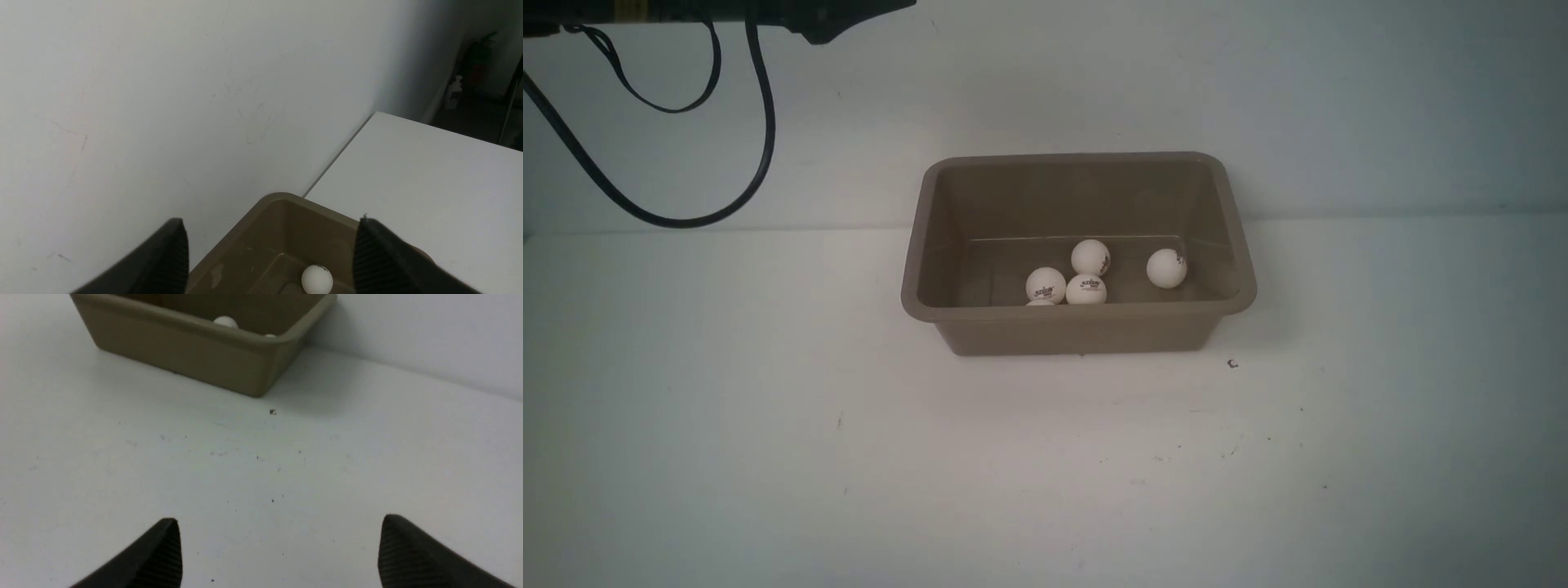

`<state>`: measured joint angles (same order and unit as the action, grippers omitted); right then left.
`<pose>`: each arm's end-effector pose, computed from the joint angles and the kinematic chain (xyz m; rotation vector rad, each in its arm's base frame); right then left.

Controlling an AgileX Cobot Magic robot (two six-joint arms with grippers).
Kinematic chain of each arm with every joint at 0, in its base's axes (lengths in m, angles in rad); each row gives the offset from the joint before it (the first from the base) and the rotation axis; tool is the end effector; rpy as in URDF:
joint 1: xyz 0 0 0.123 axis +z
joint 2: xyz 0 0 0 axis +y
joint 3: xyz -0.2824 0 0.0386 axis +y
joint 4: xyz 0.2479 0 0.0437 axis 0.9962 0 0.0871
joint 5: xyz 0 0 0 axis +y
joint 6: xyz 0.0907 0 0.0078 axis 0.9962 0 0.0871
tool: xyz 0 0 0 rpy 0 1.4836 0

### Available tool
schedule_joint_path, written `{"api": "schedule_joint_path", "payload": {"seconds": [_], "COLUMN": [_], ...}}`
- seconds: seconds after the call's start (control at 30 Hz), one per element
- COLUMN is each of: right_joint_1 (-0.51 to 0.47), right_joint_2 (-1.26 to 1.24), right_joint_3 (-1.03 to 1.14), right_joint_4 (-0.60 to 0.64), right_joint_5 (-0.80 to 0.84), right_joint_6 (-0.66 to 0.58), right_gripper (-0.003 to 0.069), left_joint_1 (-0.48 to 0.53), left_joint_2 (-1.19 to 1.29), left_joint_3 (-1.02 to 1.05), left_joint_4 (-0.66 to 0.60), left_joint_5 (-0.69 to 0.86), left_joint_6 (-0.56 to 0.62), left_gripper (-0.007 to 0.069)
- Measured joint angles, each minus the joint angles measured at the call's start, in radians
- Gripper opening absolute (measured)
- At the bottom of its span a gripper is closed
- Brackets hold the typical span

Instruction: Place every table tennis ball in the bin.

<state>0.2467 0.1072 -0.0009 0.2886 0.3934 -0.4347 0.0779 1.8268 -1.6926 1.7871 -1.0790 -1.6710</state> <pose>0.0537 0.0238 0.1736 -0.4743 1.9115 0.1597 0.4075 -0.0467 0.3773 0.8529 1.6369 -0.7392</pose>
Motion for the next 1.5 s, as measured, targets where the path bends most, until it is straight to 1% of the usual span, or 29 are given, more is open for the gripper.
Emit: {"api": "schedule_joint_path", "payload": {"seconds": [0.2, 0.63, 0.7, 0.73, 0.77, 0.8, 0.87, 0.93, 1.17, 1.23, 1.27, 1.3, 1.33, 1.37, 1.4, 1.43, 1.5], "right_joint_1": [0.0, 0.0, 0.0, 0.0, 0.0, 0.0, 0.0, 0.0, 0.0, 0.0, 0.0, 0.0, 0.0, 0.0, 0.0, 0.0, 0.0], "right_joint_2": [-0.022, -0.03, -0.03, -0.03, -0.03, -0.03, -0.03, -0.03, -0.03, -0.03, -0.03, -0.03, -0.03, -0.03, -0.03, -0.03, -0.03], "right_joint_3": [0.017, 0.021, 0.021, 0.021, 0.022, 0.022, 0.022, 0.022, 0.023, 0.023, 0.023, 0.023, 0.023, 0.023, 0.023, 0.023, 0.023], "right_joint_4": [0.0, -0.026, -0.027, -0.027, -0.027, -0.027, -0.027, -0.027, -0.027, -0.027, -0.027, -0.027, -0.027, -0.027, -0.027, -0.027, -0.027], "right_joint_5": [0.021, 0.002, 0.001, 0.001, -0.001, -0.001, -0.003, -0.004, -0.005, -0.005, -0.005, -0.005, -0.005, -0.005, -0.005, -0.005, -0.006], "right_joint_6": [0.0, -0.004, -0.006, -0.006, -0.007, -0.007, -0.007, -0.007, -0.008, -0.023, -0.028, -0.028, -0.03, -0.03, -0.03, -0.031, -0.031], "right_gripper": [0.0589, 0.0589, 0.0589, 0.0589, 0.0589, 0.0589, 0.0589, 0.0589, 0.0589, 0.0589, 0.0589, 0.0589, 0.0589, 0.0589, 0.0589, 0.0589, 0.0589], "left_joint_1": [0.0, 0.0, 0.0, 0.0, -0.001, -0.001, -0.008, -0.013, -0.02, -0.023, -0.028, -0.031, -0.045, -0.058, -0.067, -0.087, -0.115], "left_joint_2": [0.0, 0.0, 0.0, 0.0, 0.0, 0.0, 0.0, 0.0, 0.0, 0.0, 0.0, 0.0, 0.0, 0.0, 0.0, 0.0, 0.0], "left_joint_3": [0.0, 0.0, 0.0, 0.0, 0.0, 0.0, 0.0, 0.0, 0.0, 0.0, 0.0, -0.001, -0.007, -0.012, -0.017, -0.027, -0.043], "left_joint_4": [0.0, -0.006, -0.046, -0.046, -0.113, -0.135, -0.224, -0.276, -0.34, -0.434, -0.478, -0.504, -0.573, -0.613, -0.639, -0.662, -0.686], "left_joint_5": [0.0, 0.0, -0.002, -0.002, 0.005, 0.013, 0.09, 0.153, 0.229, 0.303, 0.341, 0.356, 0.431, 0.478, 0.516, 0.561, 0.618], "left_joint_6": [0.0, -0.01, -0.044, -0.044, -0.07, -0.077, -0.087, -0.088, -0.082, -0.045, -0.004, 0.017, 0.145, 0.235, 0.295, 0.416, 0.571], "left_gripper": [0.0489, 0.0489, 0.0489, 0.0489, 0.0489, 0.0489, 0.0489, 0.0489, 0.0489, 0.0489, 0.0489, 0.0489, 0.0489, 0.0489, 0.0489, 0.0489, 0.0489]}}
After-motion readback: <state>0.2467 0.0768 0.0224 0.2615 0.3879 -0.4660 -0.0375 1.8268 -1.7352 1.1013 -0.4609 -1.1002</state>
